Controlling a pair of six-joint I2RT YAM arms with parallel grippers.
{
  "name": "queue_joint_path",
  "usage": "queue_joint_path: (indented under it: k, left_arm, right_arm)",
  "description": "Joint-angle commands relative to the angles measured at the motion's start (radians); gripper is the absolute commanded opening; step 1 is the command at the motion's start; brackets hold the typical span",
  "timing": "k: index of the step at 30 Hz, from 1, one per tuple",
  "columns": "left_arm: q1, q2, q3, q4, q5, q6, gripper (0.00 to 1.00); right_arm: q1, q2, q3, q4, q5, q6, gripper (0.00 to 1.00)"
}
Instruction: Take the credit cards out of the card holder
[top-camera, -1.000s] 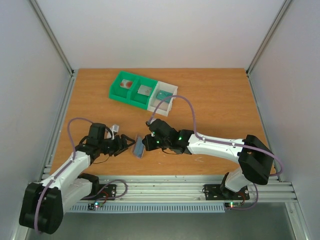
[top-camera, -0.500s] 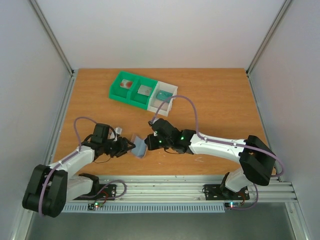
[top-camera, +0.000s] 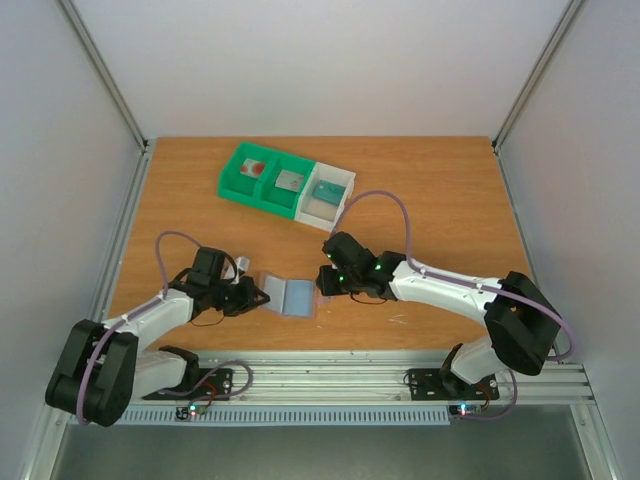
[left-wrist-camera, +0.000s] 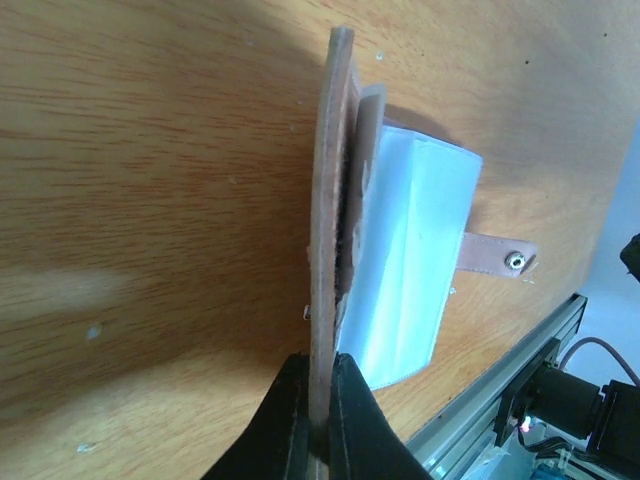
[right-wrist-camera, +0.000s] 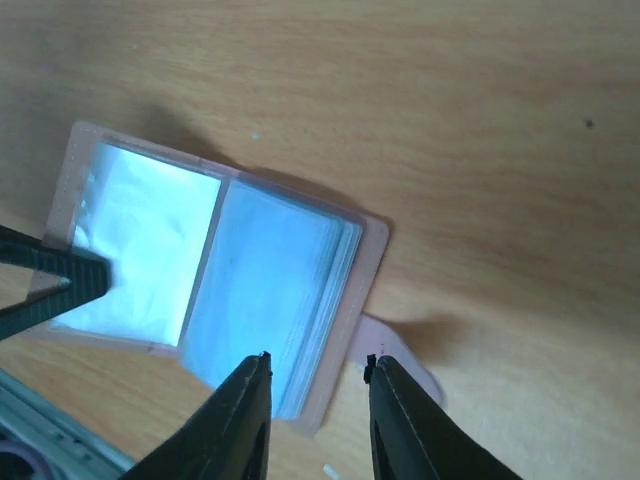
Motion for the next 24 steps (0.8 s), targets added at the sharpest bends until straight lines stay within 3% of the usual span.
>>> queue_joint_path:
  k: [1,11,19,24]
  left_arm:
    - [-0.021,0.005,0.010,0.069,-0.001,-0.022,0.00]
    - [-0.039,-0.035,-0.064,0.213,-0.010,-0.167,0.00]
    - [-0.054,-0.030,-0.125,0.333,0.009,-0.266,0.01]
    - [-0.058,-0.029,-0.130,0.328,0.031,-0.262,0.16]
  right_arm:
    - [0.003,-0.019,0.103,-0.201,0.002,0.025,0.33]
    - [0.066,0.056,0.160,-0.163,-0.075,0.102,0.49]
    - [0.067,0.158,0.131,-0.098,-0.055,0.160,0.51]
    - [0.063,0.200,0.110,-0.077,-0.040,0.161,0.48]
